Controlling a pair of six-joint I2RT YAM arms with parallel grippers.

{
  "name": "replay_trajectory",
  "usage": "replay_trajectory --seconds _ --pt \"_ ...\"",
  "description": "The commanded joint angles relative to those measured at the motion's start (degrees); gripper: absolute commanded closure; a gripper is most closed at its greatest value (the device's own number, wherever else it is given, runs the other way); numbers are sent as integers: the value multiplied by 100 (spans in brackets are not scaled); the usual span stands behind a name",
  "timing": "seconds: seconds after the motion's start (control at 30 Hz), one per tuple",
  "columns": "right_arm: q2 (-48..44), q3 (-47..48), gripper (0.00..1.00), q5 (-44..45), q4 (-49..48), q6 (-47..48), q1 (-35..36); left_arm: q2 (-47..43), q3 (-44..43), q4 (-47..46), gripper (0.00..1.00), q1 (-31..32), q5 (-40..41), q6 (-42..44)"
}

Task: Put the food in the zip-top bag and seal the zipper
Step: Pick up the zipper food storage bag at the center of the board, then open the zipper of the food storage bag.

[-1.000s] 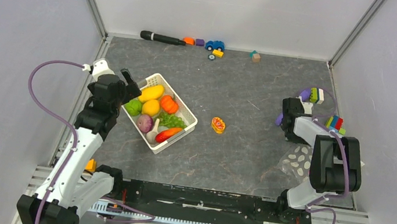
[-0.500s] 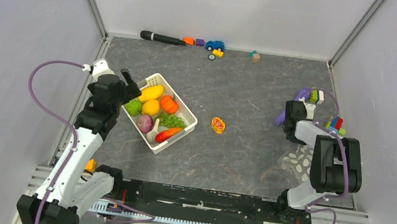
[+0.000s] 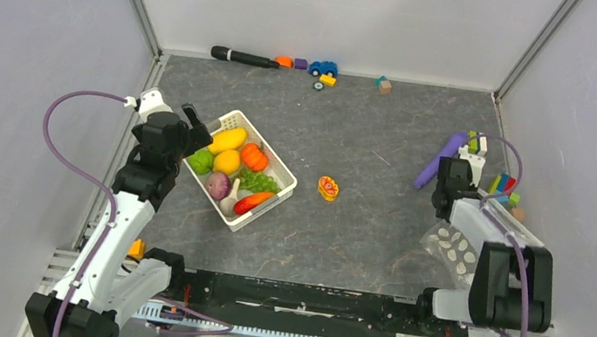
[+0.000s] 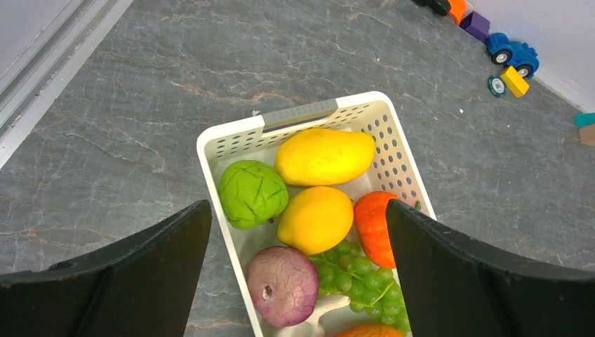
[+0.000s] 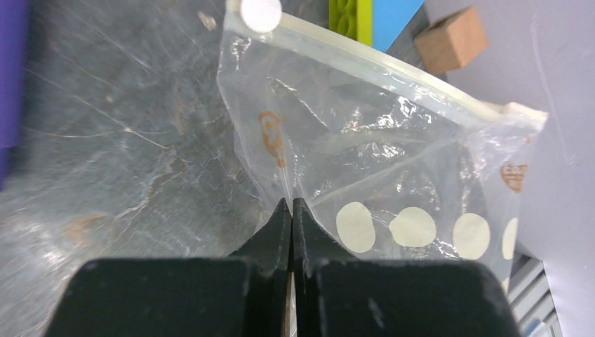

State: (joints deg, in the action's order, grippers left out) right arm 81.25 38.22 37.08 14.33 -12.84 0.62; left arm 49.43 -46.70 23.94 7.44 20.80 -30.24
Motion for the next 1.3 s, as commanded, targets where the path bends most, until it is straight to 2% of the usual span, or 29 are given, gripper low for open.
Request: replay_trajectory --seconds 0.0,0.17,0.43,0.6,0.87,1.0,1.1,1.27 --pt "-1005 -101 100 -307 -386 392 -11 40 -142 -100 0 -23 -107 -205" --pt "-1748 -28 100 -408 -591 691 285 120 -146 -162 0 -24 -370 -213" --pt "-2127 83 100 -363 -1678 2470 1777 207 -181 -188 0 -24 -690 -220" --pt "-2257 -68 100 -1256 -2404 3124 2286 233 -199 -193 0 -24 -869 -263" --pt "-2599 -660 100 -2947 -3461 4025 3048 401 -200 -479 0 -24 -1862 -474" --pt "-2747 -974 100 -3666 -3966 4240 3340 619 -91 -1023 0 -23 -2890 -1086" --pt "-2816 -1224 100 -4347 -4373 4290 3471 948 156 -1897 0 -10 -3829 -1819" --pt "-2843 -1577 100 -4745 -5038 4173 3739 1684 3 -2358 0 254 -4338 -2405"
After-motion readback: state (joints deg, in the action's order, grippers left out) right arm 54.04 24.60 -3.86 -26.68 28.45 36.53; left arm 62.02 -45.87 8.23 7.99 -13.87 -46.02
